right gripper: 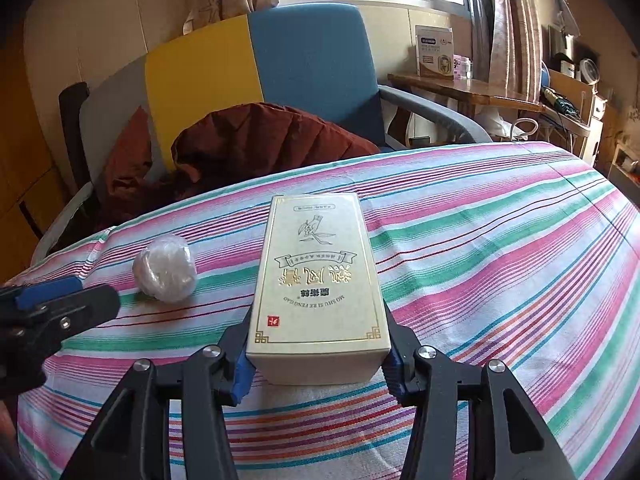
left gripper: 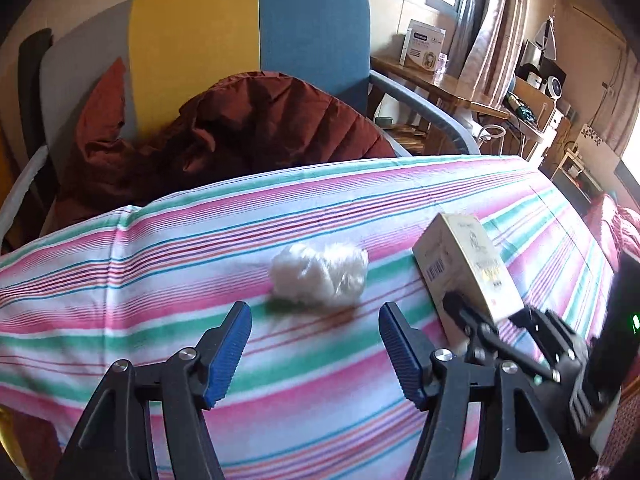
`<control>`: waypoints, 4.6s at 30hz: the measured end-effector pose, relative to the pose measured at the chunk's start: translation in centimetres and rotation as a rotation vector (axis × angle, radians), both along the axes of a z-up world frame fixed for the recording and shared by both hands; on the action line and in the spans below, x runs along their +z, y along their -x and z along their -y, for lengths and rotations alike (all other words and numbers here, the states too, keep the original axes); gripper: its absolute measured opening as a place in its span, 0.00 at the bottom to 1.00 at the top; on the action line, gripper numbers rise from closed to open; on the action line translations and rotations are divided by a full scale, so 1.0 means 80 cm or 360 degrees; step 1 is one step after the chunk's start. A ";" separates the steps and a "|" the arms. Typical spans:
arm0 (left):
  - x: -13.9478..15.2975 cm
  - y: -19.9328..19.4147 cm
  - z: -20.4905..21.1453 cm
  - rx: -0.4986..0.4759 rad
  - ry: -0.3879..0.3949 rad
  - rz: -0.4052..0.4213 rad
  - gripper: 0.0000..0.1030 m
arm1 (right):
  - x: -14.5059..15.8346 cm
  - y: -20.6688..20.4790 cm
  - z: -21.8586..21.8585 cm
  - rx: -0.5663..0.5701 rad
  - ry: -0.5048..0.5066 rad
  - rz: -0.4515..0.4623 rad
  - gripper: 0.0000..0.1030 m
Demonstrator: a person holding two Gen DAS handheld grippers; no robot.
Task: Organize objects
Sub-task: 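Grasp the clear bag of cotton balls with the left tool while the right tool holds the box, then carry the cotton bag and cream box over to the gold tray, then open both tools to drop the cotton bag and cream box into the tray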
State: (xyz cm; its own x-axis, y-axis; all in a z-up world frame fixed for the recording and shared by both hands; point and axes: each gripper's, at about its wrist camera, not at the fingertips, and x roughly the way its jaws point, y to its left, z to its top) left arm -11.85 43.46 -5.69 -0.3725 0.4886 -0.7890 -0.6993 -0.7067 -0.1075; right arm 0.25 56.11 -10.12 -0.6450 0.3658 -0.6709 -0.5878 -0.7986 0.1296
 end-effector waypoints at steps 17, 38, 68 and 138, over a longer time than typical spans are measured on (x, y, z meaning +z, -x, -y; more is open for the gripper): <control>-0.052 0.029 -0.031 0.0073 0.0062 -0.0146 0.32 | -0.002 -0.002 -0.001 -0.0017 -0.0023 -0.0003 0.51; -0.030 -0.066 0.103 0.0166 -0.0078 -0.0259 0.32 | 0.024 -0.020 0.055 0.0075 -0.0229 -0.0073 0.50; 0.035 -0.113 0.421 0.0769 -0.0401 -0.0108 0.32 | 0.034 -0.046 0.152 0.0472 -0.0393 -0.0109 0.50; 0.004 -0.106 0.600 0.1170 -0.0426 0.0085 0.53 | 0.095 0.150 0.555 0.1781 -0.0278 0.0137 0.50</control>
State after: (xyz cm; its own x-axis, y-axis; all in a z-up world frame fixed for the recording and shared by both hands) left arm -3.41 -4.53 -5.35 -0.6391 0.3072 -0.7051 -0.0508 -0.9316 -0.3599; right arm -11.71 11.68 -2.49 -0.6226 -0.2941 -0.7252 0.4657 -0.8840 -0.0413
